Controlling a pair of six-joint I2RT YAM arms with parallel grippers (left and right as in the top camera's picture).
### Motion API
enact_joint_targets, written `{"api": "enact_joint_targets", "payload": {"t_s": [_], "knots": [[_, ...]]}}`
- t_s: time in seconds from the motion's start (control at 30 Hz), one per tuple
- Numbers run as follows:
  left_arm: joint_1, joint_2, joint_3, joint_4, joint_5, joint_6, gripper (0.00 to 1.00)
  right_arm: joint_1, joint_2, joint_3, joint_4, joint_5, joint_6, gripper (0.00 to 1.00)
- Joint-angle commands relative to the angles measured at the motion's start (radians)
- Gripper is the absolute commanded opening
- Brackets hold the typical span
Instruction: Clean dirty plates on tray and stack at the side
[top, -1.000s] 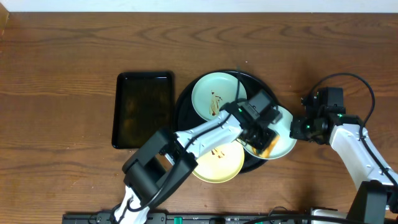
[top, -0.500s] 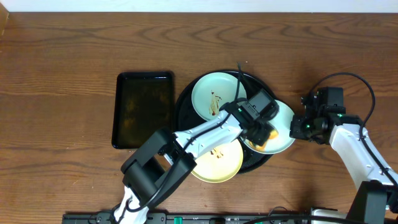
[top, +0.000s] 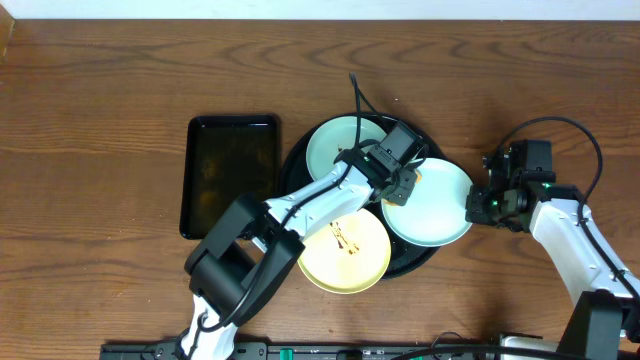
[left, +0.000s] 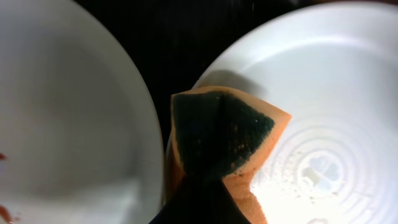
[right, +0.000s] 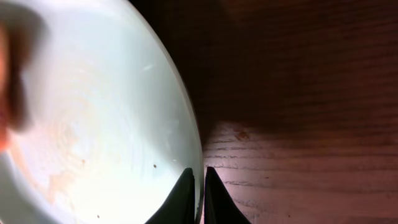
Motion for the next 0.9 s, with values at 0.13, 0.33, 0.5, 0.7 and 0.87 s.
{"api": "enact_joint_targets", "payload": {"t_s": [0.13,0.33,0.5,0.7,0.87], "knots": [[0.027,-0.13,0.034,-0.006,-0.022,-0.002,0.07,-0.004,0.002,0.013,-0.006,0.002,-0.003,0.13],[0.031,-0.206,0.034,-0.075,-0.02,-0.001,0.08,-0.004,0.002,0.013,-0.011,-0.034,-0.003,0.21],[0.072,-0.283,0.034,-0.204,-0.067,-0.002,0.07,-0.003,0.002,0.01,-0.053,-0.074,-0.003,0.21],[0.197,-0.415,0.034,-0.344,-0.117,-0.002,0.07,-0.003,0.002,-0.039,-0.066,-0.073,-0.003,0.12],[0.257,-0.471,0.034,-0.393,-0.117,-0.002,0.07,-0.003,0.002,-0.053,-0.035,-0.074,0.013,0.01]]}}
